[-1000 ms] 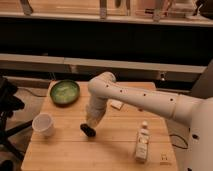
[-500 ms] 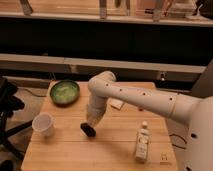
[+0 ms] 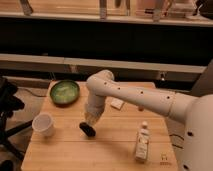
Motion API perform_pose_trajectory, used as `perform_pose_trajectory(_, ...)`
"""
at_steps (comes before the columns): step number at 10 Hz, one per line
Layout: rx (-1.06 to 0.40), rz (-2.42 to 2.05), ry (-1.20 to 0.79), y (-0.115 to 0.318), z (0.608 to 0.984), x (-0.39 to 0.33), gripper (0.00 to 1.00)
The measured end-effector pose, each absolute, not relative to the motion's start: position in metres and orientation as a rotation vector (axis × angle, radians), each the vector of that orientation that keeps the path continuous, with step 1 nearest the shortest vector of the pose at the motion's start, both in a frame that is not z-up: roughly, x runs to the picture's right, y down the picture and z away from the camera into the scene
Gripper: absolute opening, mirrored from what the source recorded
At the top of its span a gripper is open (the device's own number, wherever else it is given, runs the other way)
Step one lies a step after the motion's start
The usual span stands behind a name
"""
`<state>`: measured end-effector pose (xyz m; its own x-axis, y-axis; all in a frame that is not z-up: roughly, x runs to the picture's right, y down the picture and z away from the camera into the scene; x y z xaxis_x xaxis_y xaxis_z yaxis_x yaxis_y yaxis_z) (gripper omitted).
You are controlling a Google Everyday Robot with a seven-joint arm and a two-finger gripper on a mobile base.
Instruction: Knock the eraser over
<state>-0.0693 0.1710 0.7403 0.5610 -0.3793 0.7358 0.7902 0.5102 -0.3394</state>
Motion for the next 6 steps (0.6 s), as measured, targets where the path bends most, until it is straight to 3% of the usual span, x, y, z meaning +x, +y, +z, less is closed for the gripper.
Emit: perform_pose_trajectory(6, -0.736, -0.768, -0.646, 0.1647, 0.7404, -0.0776, 0.0)
